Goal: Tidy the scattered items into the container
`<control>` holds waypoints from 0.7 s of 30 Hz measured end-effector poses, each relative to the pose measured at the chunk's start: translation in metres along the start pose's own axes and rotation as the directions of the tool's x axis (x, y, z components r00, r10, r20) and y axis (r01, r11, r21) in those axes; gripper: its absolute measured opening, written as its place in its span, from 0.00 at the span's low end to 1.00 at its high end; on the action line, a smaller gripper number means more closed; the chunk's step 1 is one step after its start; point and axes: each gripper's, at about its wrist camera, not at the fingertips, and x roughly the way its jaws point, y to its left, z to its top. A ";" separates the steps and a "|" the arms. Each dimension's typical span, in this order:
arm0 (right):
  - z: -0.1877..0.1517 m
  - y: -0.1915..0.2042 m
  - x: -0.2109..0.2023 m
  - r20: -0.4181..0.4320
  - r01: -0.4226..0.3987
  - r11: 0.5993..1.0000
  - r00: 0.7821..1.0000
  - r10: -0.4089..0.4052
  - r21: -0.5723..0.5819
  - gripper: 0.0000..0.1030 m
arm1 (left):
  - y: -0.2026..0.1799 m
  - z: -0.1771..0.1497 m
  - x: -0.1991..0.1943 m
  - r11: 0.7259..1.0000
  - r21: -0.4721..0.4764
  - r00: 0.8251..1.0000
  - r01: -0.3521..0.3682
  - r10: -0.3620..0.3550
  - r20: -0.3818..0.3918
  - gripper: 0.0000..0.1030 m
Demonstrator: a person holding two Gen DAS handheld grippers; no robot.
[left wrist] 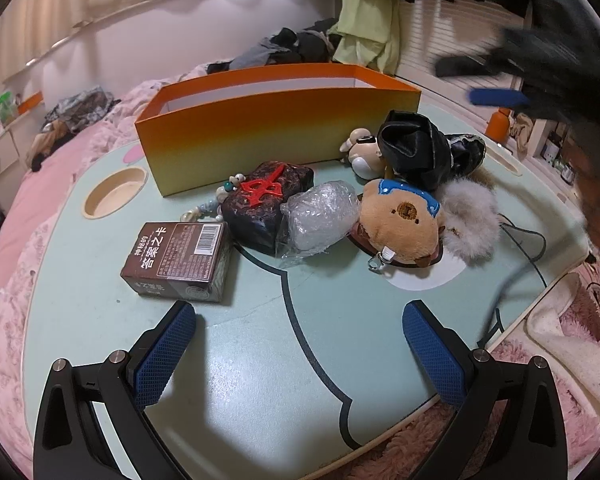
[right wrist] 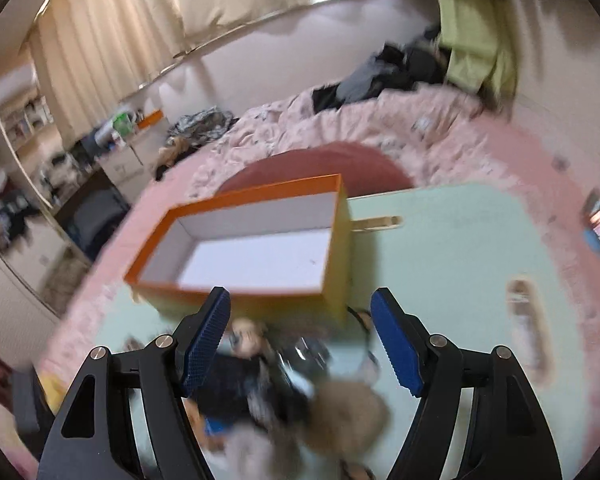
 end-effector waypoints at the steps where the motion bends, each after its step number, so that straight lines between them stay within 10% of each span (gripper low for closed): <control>1: -0.010 0.003 -0.010 0.002 0.009 1.000 1.000 -0.009 -0.025 0.71 | 0.001 -0.001 -0.002 1.000 -0.012 1.000 0.016 -0.016 0.009 1.00; 9: -0.090 0.017 -0.020 -0.161 0.105 0.992 0.980 -0.114 -0.066 0.71 | 0.022 -0.004 -0.031 0.992 -0.124 0.993 -0.013 0.027 0.115 1.00; 21: -0.109 0.033 -0.008 -0.198 0.173 0.968 0.958 -0.208 -0.181 0.86 | 0.028 -0.009 -0.006 0.982 -0.126 0.990 -0.143 0.144 -0.003 1.00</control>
